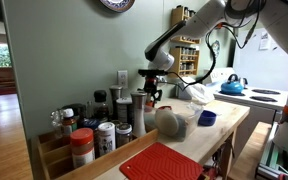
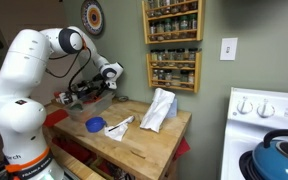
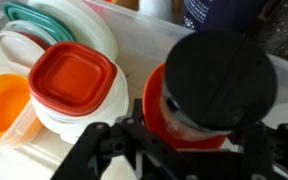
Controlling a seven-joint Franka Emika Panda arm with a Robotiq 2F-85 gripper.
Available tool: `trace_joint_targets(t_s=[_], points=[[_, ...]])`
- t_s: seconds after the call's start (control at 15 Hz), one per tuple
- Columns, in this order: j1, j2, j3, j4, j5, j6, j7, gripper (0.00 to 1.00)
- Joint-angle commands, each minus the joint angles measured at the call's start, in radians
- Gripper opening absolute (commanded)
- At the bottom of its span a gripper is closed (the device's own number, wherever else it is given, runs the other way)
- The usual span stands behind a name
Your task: Remove the orange bowl from the case, put it on the table, put the container with a black lid in the orange bowl and then put them both in the clear case
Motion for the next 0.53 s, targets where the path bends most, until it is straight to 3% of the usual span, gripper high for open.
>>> trace_joint_targets(t_s=[0.0, 0.47], points=[[0.0, -0.01, 0.006, -0.045, 0.009, 0.051, 0.006, 0.49], [0.015, 0.003, 0.005, -0.062, 0.004, 0.104, 0.043, 0.49]])
